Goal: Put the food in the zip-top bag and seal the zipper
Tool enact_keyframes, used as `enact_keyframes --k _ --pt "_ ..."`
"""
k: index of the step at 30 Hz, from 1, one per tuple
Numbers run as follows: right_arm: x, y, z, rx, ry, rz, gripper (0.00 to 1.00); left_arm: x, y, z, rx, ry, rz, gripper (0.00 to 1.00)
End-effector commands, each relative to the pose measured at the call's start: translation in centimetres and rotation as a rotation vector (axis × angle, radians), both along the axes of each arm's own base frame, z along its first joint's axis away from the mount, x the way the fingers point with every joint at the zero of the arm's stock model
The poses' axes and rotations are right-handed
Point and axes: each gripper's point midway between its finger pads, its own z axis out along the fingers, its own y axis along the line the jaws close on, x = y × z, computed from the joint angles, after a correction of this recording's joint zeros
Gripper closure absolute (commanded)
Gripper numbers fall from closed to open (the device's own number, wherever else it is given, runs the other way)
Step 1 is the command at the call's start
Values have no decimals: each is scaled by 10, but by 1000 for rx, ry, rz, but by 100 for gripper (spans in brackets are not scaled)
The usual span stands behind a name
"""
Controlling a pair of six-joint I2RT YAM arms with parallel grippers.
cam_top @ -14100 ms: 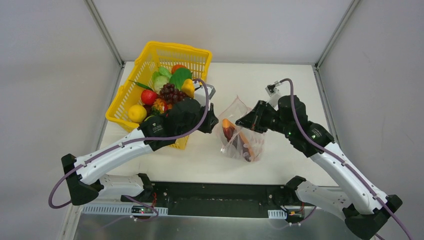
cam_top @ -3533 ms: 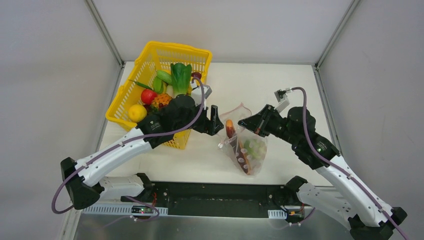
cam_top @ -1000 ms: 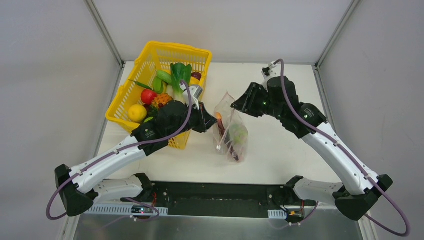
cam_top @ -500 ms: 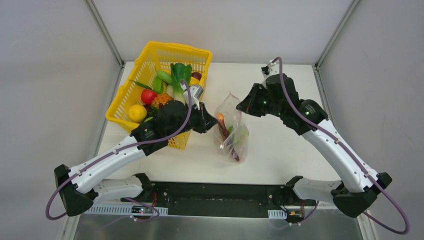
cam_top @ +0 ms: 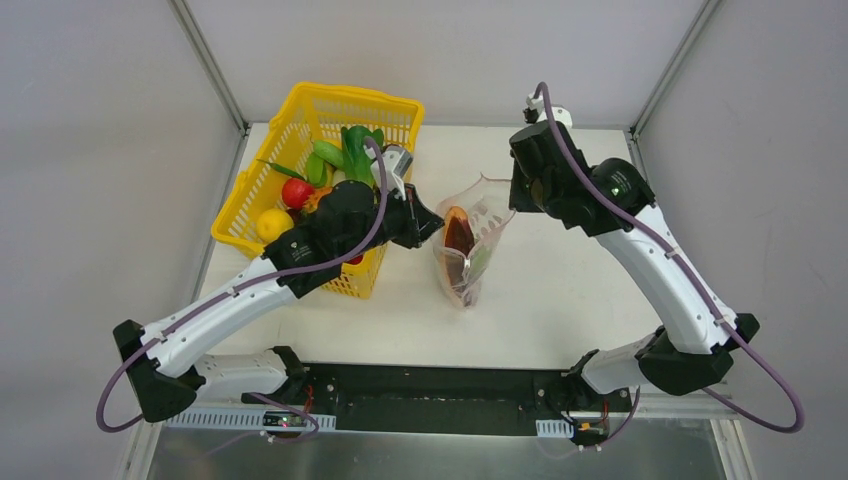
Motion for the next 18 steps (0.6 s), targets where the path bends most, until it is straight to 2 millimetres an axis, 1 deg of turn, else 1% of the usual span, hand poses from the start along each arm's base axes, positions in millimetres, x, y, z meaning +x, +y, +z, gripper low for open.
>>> enact_keyframes --k 1,3,5,6,9,10,12,14,15,17,18 --pt "-4 -22 5 -94 -38 -3 100 7 -1 30 -32 -77 26 100" --pt "-3 -23 22 -55 -98 0 100 8 -6 29 -48 -74 14 100" --pt "-2 -31 38 -43 -155 -28 100 9 -11 31 -57 -74 6 100" --pt "-2 -35 43 -50 -174 -40 100 9 -14 36 -64 -80 -5 100" --pt "0 -54 53 -82 -227 -108 100 6 -33 49 -98 -88 -78 100" --pt "-1 -58 57 -77 -241 -121 100 7 -39 52 -104 -83 -95 100" --pt "-4 -59 63 -38 -263 -122 100 8 -51 58 -111 -76 -132 100" --pt "-7 -55 65 -1 -272 -101 100 10 -58 58 -118 -67 -144 100" --pt "-8 -52 63 13 -269 -86 100 12 -58 53 -116 -60 -134 100" --pt "-8 -44 52 34 -251 -61 100 20 -54 37 -88 -42 -87 100" --pt "-8 -36 40 45 -224 -36 100 23 -51 24 -65 -29 -59 100"
